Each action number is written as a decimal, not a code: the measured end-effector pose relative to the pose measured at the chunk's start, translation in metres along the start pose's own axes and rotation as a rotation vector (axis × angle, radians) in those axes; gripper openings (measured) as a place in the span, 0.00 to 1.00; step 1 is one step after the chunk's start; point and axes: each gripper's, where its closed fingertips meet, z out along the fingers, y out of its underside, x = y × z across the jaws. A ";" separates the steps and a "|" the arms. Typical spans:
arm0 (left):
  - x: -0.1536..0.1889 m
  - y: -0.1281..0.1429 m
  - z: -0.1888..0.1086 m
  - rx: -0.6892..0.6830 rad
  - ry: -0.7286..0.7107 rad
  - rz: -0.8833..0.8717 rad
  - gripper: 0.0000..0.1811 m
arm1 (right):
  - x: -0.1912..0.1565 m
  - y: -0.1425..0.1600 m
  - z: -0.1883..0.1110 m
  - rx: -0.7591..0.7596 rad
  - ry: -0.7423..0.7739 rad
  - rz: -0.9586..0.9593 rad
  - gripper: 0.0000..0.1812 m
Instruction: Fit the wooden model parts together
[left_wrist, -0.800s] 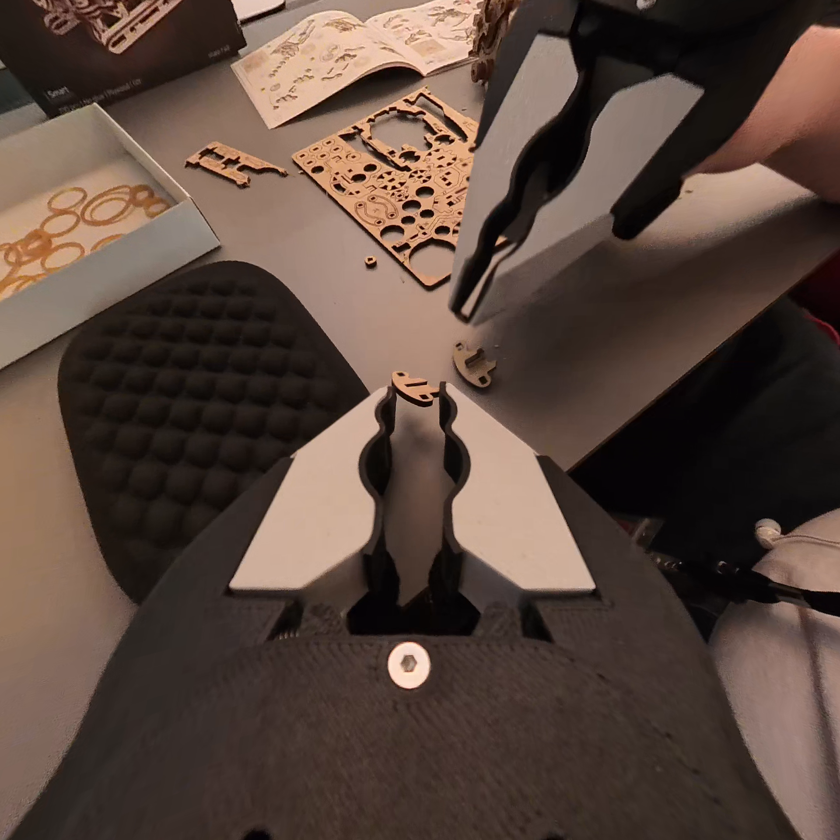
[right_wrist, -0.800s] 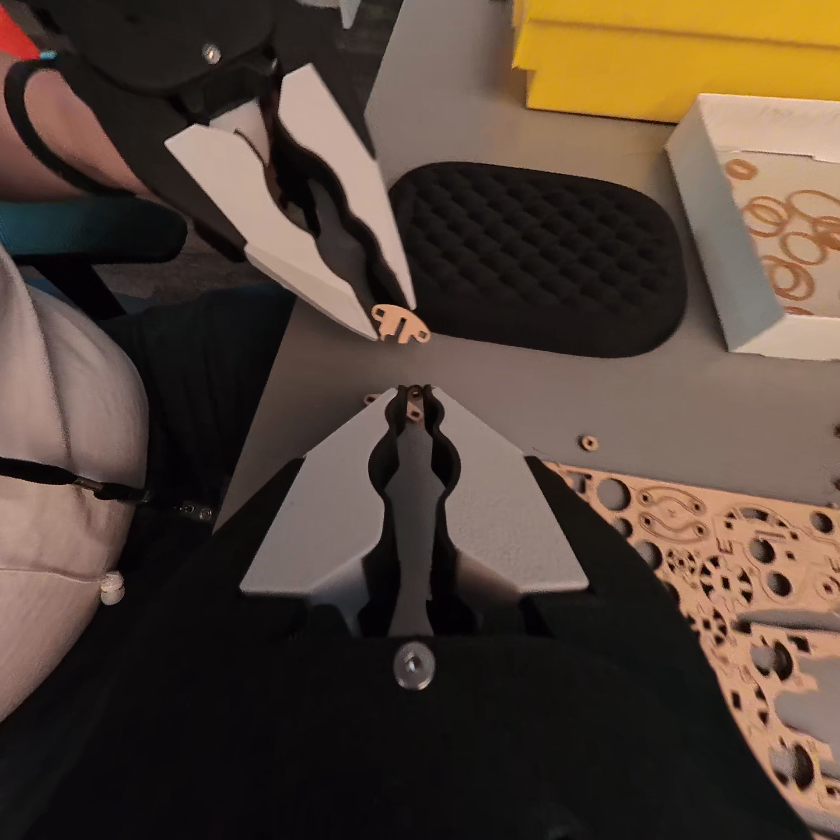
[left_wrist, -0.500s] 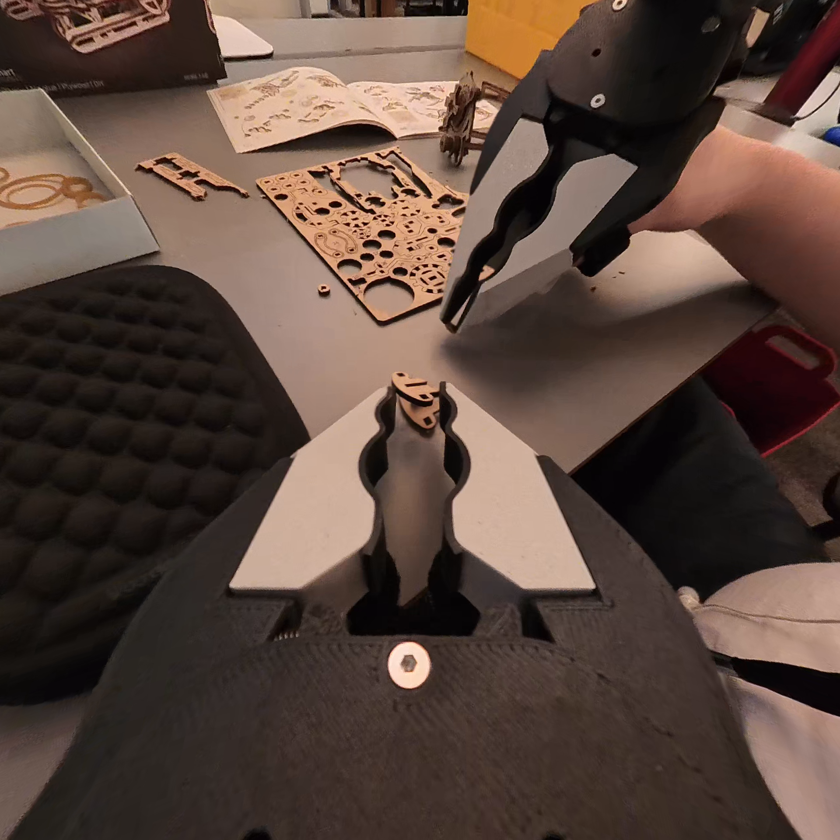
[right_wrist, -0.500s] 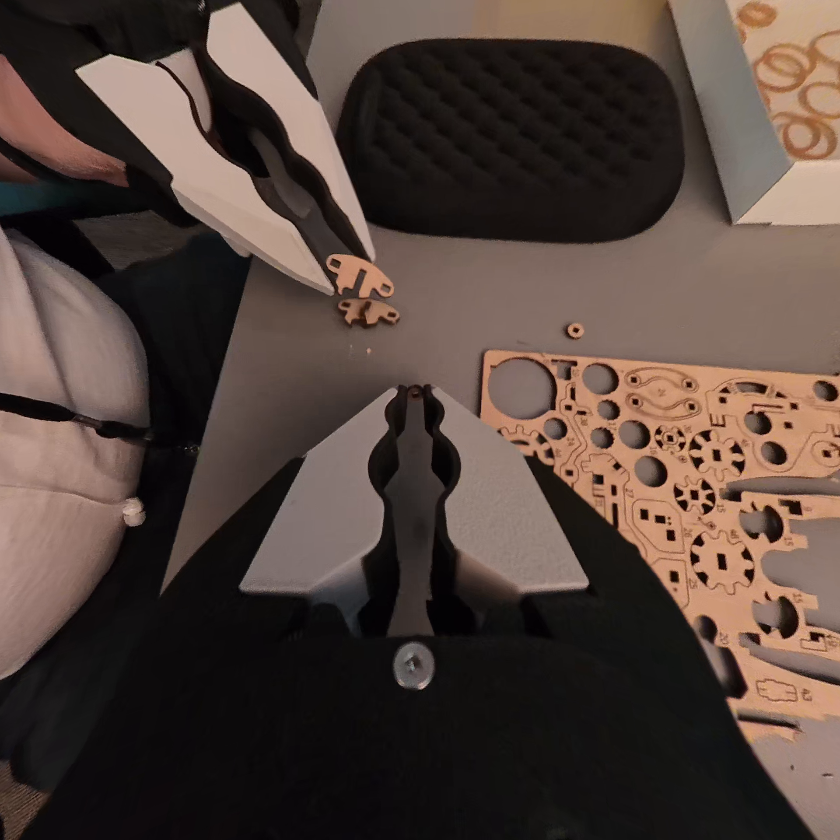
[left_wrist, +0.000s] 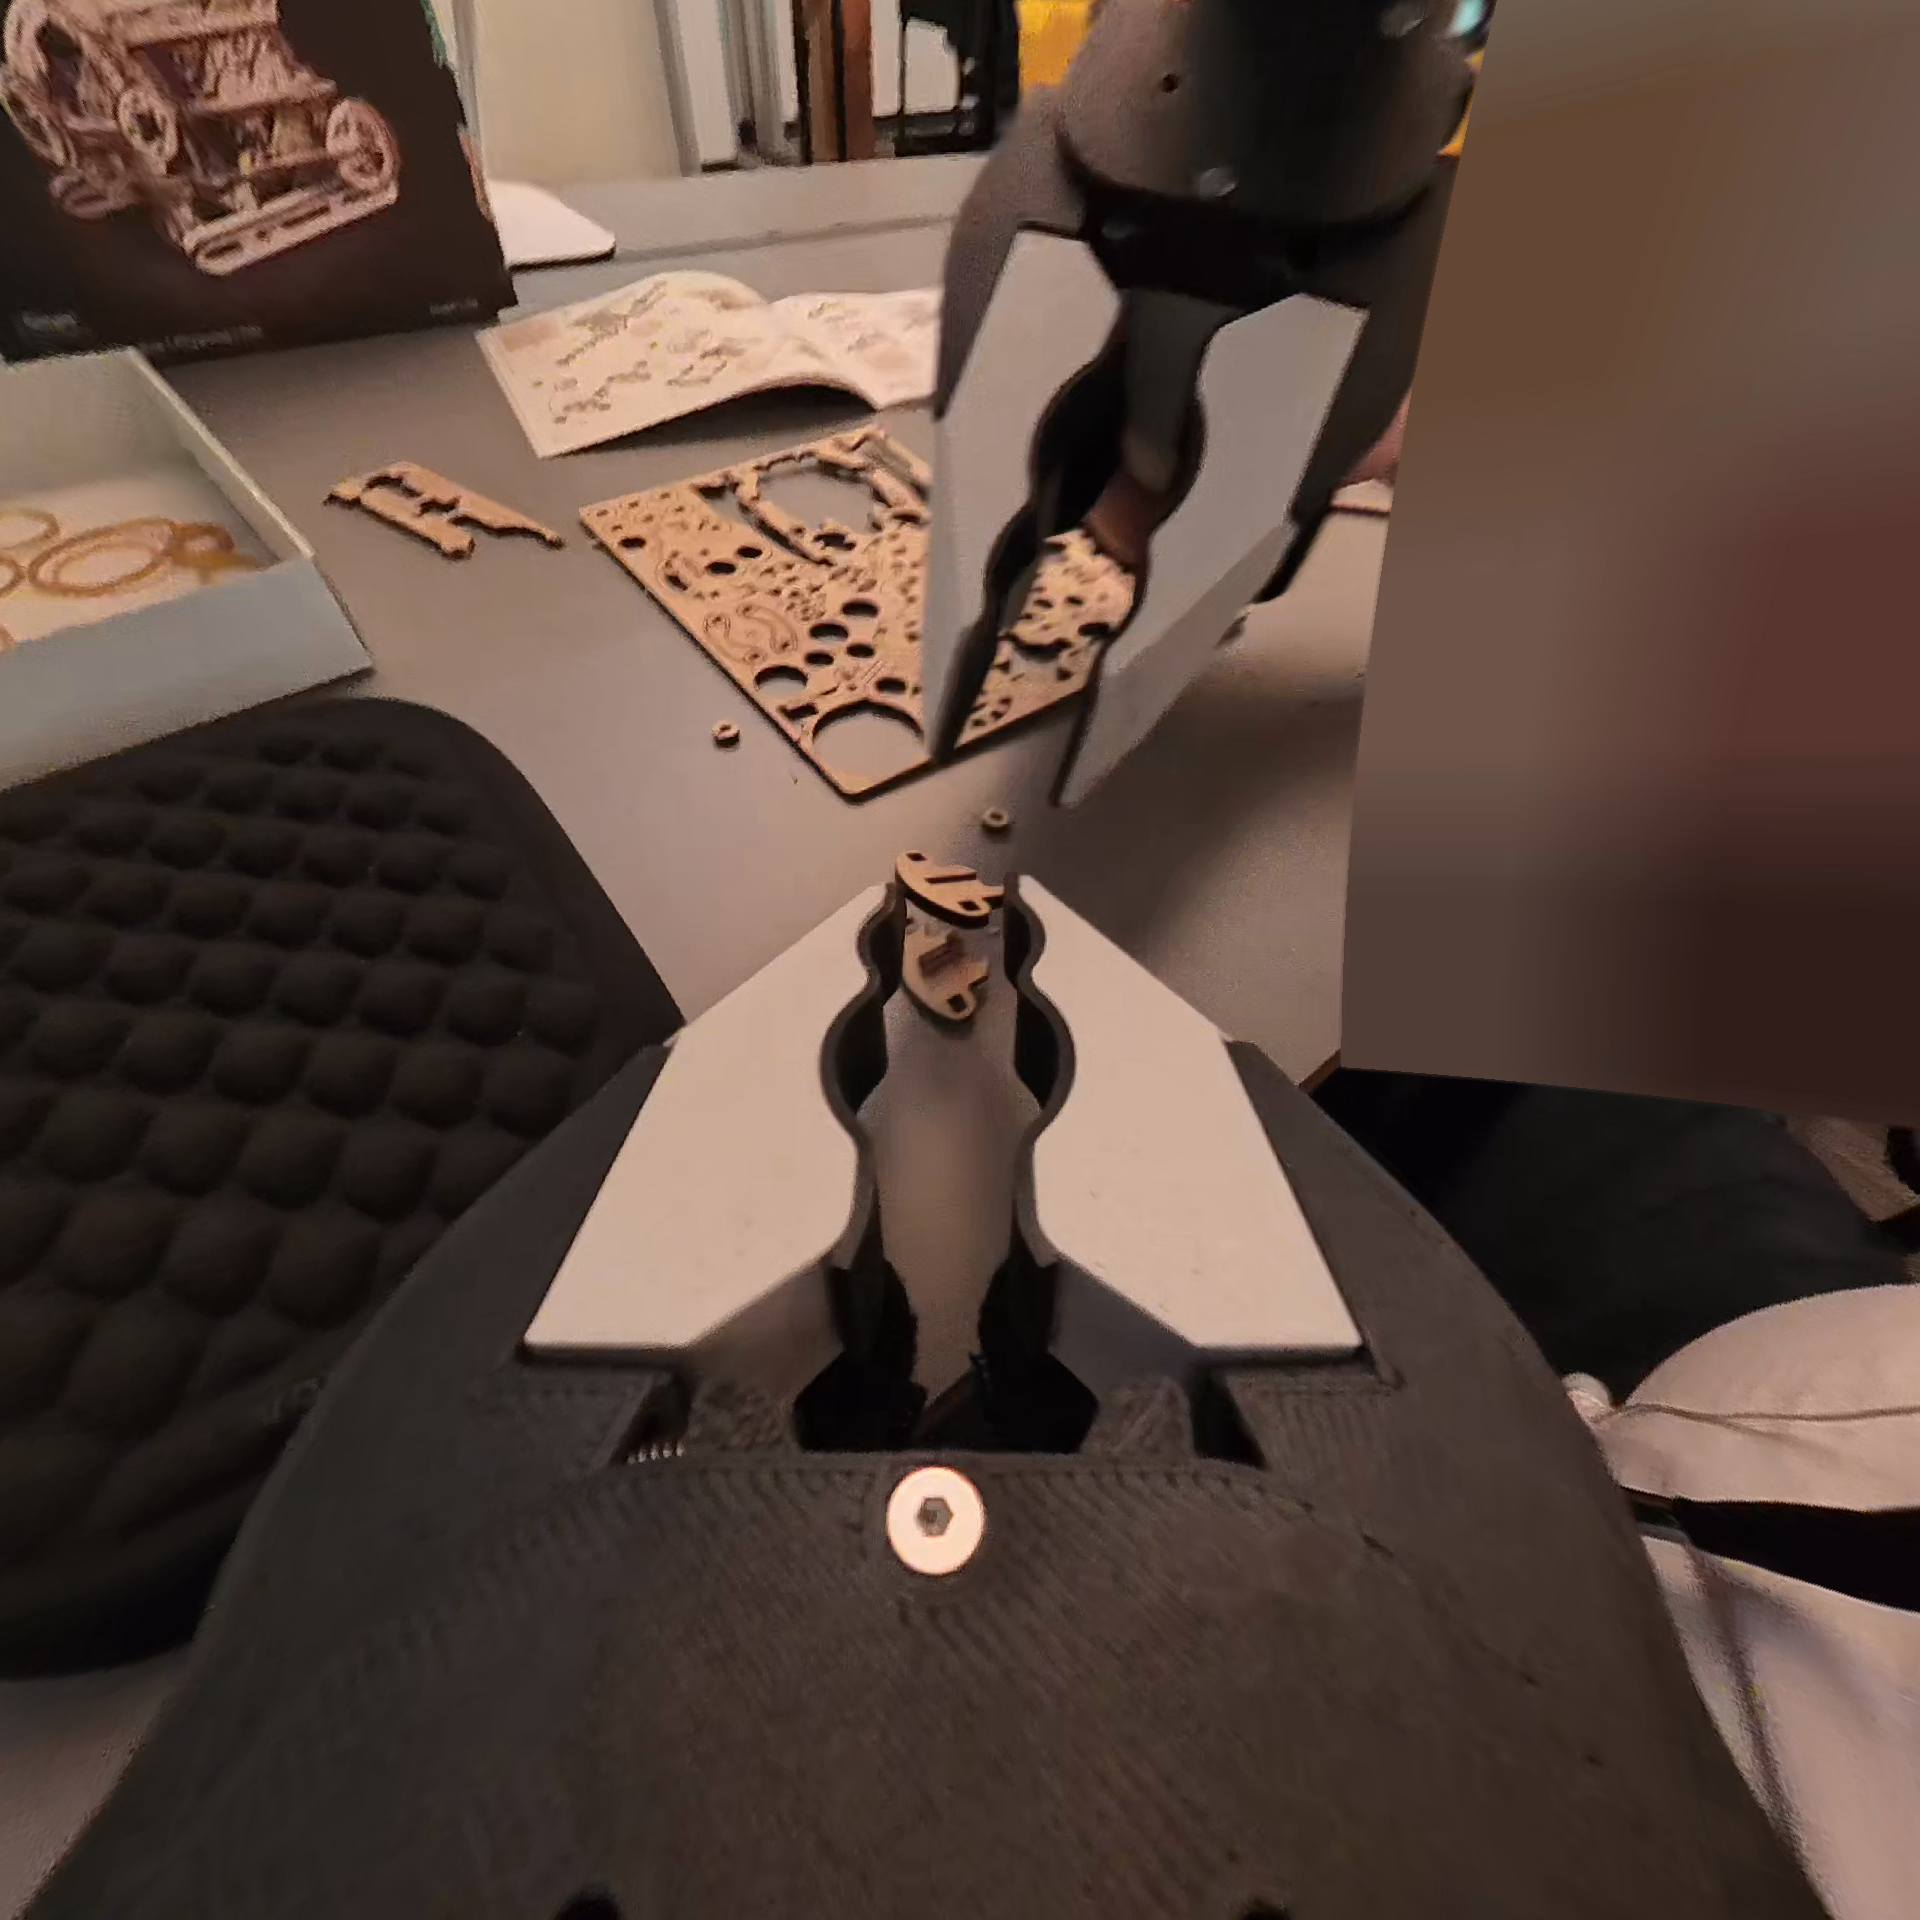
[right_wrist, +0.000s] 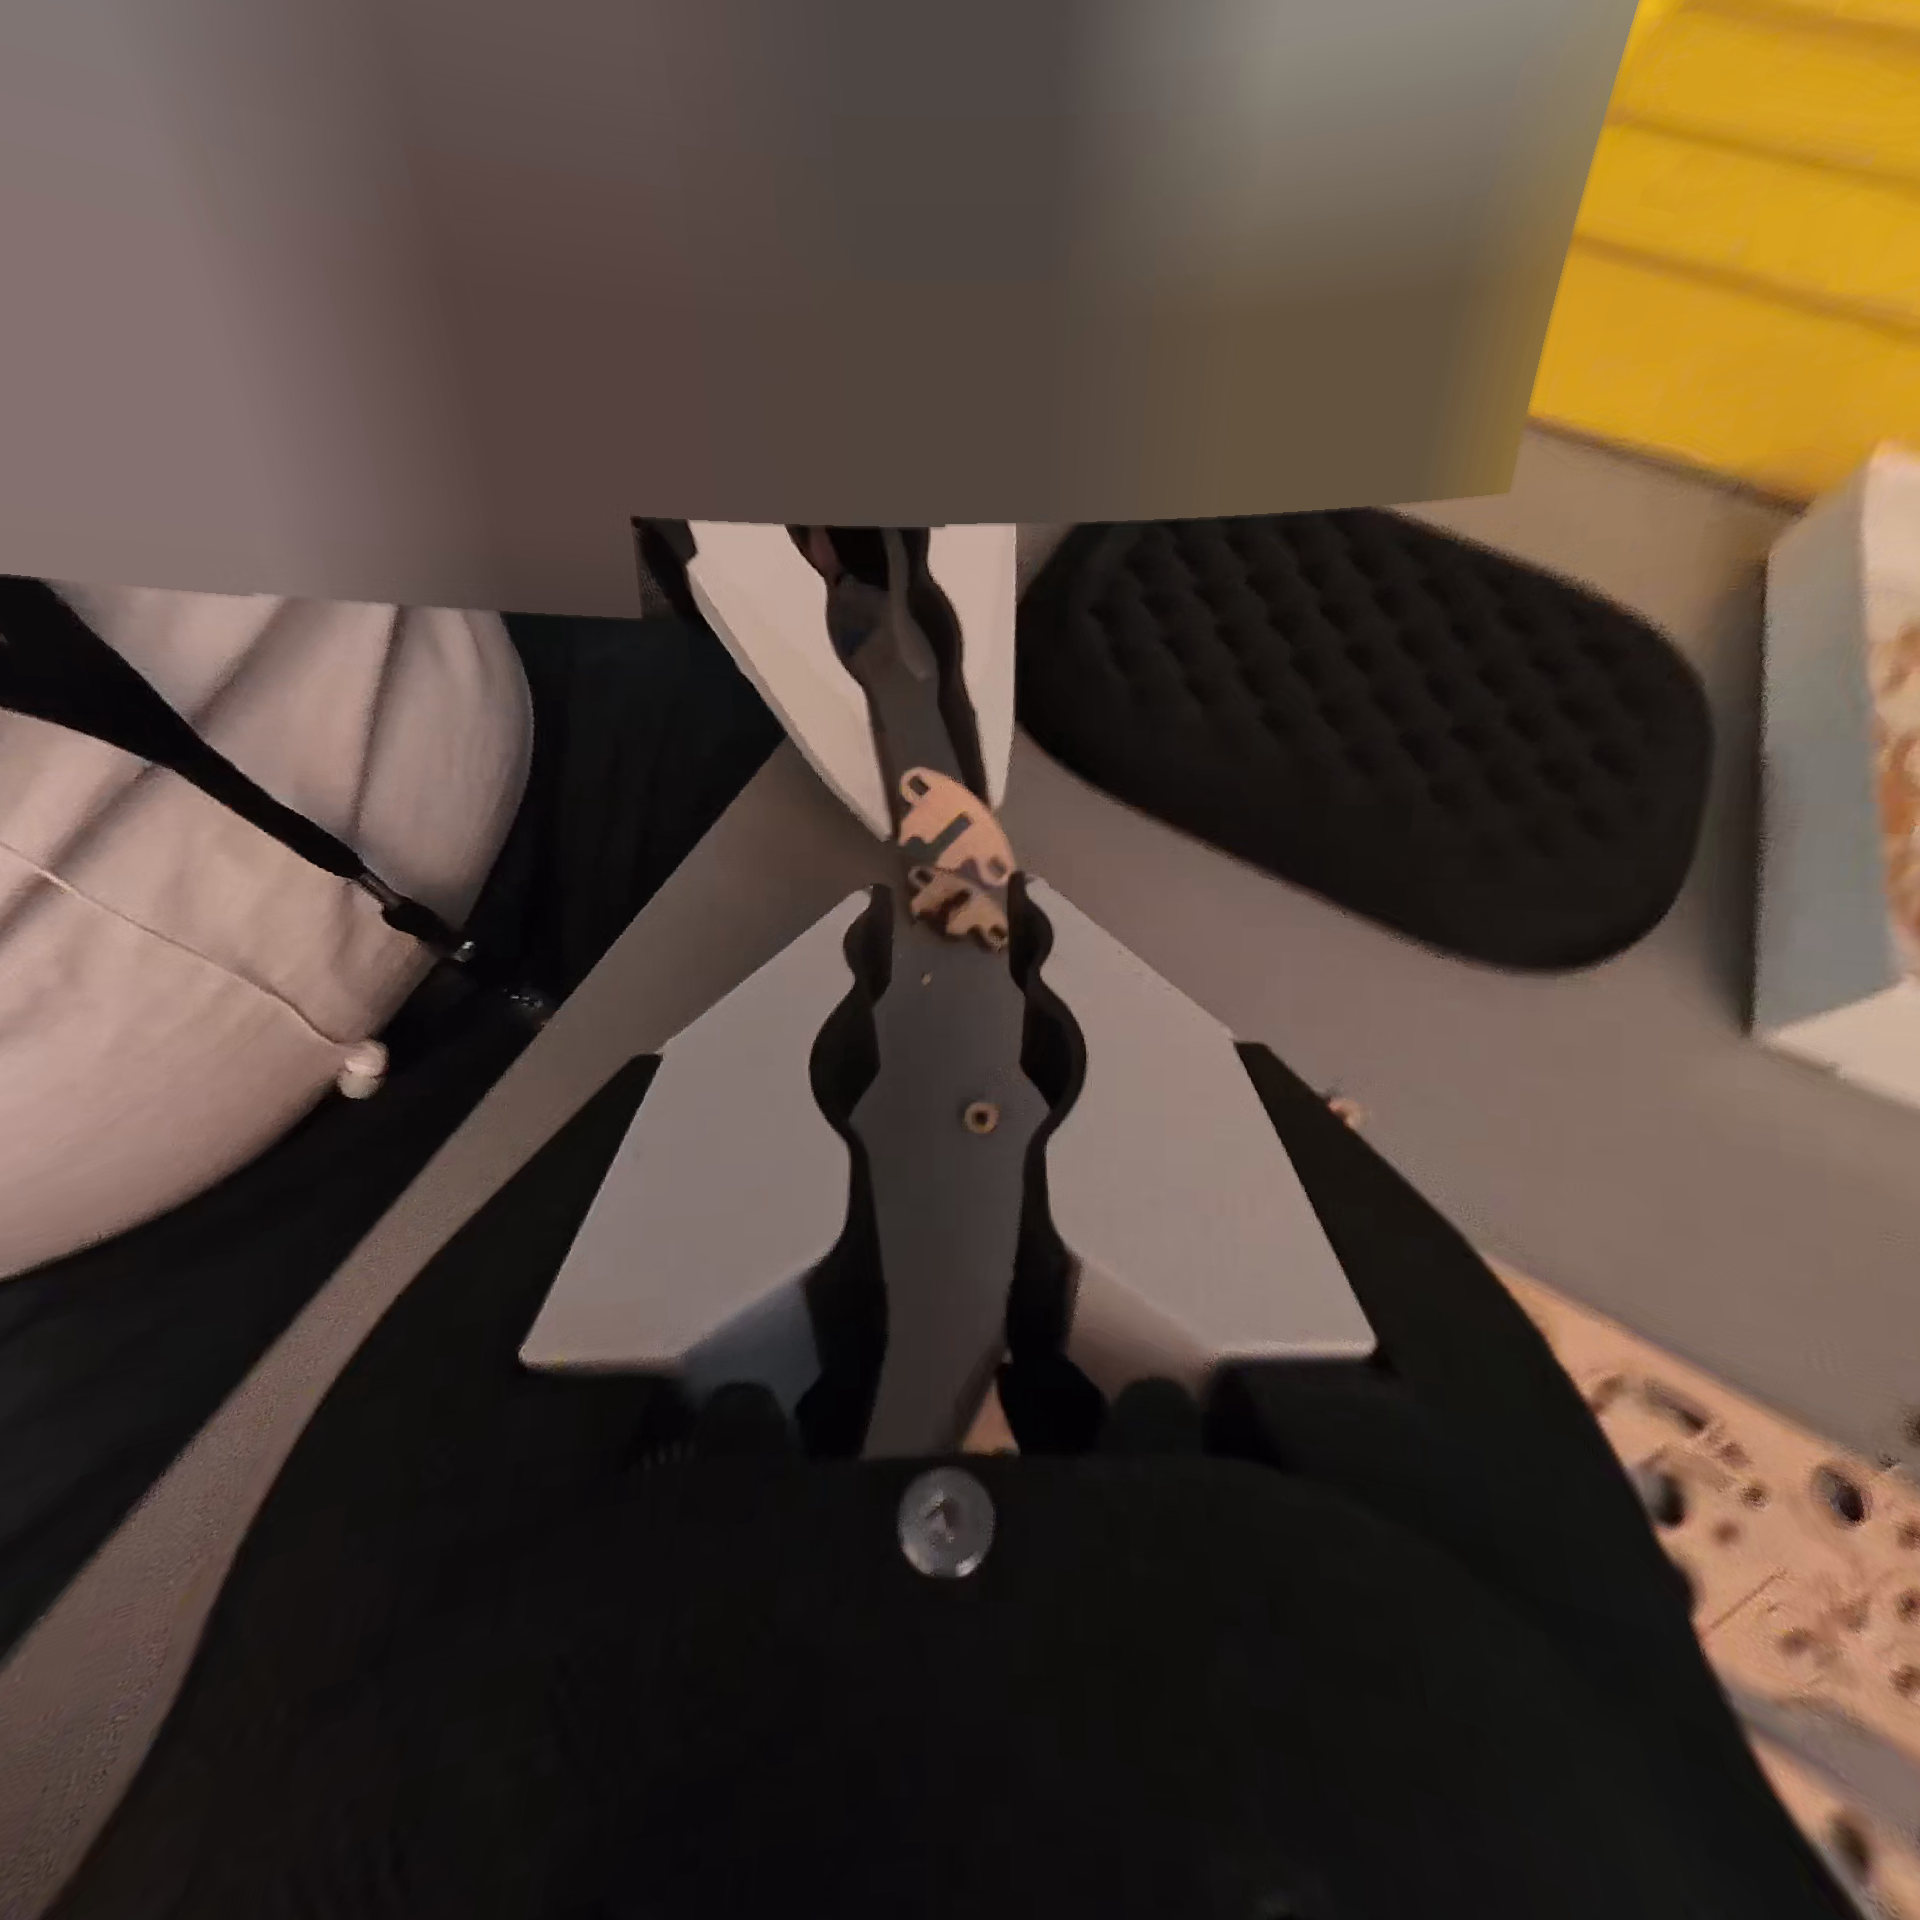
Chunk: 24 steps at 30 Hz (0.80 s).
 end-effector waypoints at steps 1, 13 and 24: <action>0.002 -0.004 -0.003 0.019 0.014 -0.001 0.10 | 0.002 -0.006 0.000 0.015 0.000 -0.061 0.12; 0.007 -0.010 -0.008 0.029 0.010 0.075 0.10 | -0.004 -0.007 0.018 -0.073 -0.085 -0.224 0.09; -0.002 0.016 -0.005 -0.138 -0.056 0.144 0.18 | 0.005 0.024 0.023 -0.355 -0.150 -0.204 0.08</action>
